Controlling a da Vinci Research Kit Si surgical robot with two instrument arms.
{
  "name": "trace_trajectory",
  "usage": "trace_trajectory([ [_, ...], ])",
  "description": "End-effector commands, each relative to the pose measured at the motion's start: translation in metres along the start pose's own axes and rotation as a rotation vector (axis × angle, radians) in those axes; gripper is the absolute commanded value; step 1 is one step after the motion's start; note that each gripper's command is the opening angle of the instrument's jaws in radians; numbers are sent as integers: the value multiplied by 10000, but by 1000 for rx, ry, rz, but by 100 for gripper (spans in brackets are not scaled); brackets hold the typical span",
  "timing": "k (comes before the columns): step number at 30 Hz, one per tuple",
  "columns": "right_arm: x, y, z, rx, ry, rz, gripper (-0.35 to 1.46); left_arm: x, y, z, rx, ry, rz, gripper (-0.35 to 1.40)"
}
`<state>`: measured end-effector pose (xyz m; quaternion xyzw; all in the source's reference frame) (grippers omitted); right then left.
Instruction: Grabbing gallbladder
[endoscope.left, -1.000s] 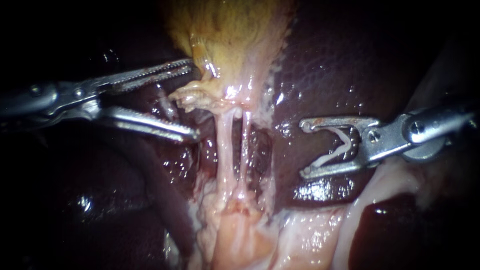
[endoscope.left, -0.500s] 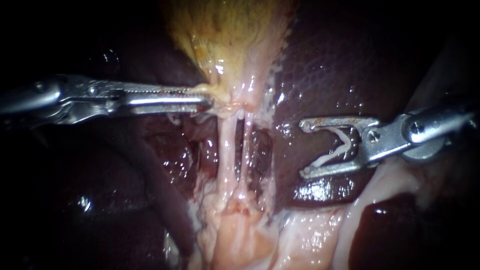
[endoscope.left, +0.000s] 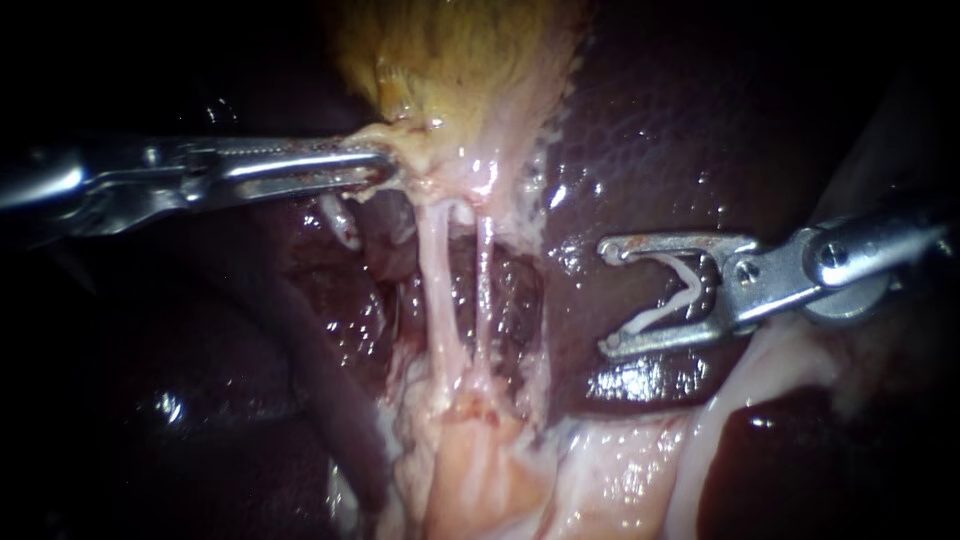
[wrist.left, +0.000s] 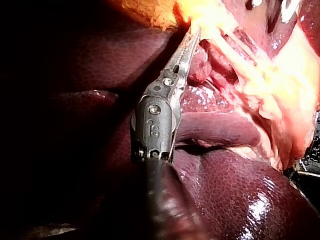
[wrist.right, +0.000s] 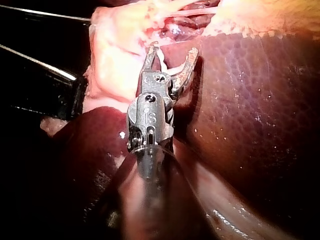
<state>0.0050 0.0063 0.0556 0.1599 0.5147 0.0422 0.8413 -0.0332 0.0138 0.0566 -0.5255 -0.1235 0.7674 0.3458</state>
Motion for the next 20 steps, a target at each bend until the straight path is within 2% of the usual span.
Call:
trace_trajectory([
  [1,0,0,0,0,0,0,50,5,0,-5,-3,-2,-2,-35],
  [6,-1,0,0,0,0,0,50,19,7,-20,-2,25,-13,-35],
  [9,-1,0,0,0,0,0,50,25,11,-27,0,29,-18,-35],
  [20,-1,0,0,0,0,0,50,24,13,-29,10,32,-19,-35],
])
